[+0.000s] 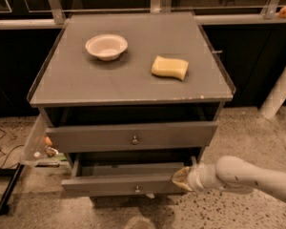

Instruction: Close middle drawer

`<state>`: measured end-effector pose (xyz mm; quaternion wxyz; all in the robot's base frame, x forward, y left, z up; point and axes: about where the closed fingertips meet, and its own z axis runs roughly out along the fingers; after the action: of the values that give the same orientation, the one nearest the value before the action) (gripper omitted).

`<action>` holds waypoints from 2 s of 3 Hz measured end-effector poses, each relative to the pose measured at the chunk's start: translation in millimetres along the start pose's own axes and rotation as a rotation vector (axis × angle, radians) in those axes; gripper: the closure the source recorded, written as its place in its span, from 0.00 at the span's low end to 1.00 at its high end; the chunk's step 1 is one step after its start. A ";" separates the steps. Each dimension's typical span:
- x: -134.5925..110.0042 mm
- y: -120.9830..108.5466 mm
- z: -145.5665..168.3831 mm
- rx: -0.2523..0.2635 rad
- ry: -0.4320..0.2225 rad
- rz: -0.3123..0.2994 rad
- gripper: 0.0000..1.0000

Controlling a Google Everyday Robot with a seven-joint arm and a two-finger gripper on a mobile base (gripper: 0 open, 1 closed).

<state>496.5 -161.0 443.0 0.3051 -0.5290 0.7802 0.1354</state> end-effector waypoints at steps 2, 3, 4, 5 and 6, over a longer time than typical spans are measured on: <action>29.4 -1.4 -39.2 0.049 0.011 0.021 1.00; 32.8 43.3 -54.8 0.009 -0.012 0.030 1.00; 50.4 64.6 -44.7 -0.029 -0.002 0.072 1.00; 56.1 65.8 -3.7 -0.098 0.016 0.093 1.00; 51.6 48.4 23.1 -0.121 0.020 0.096 1.00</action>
Offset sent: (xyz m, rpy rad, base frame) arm -0.1161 -0.0562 0.0538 0.0302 -0.0376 -0.0490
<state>447.1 -167.4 387.7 0.2579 -0.5099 0.7980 0.1915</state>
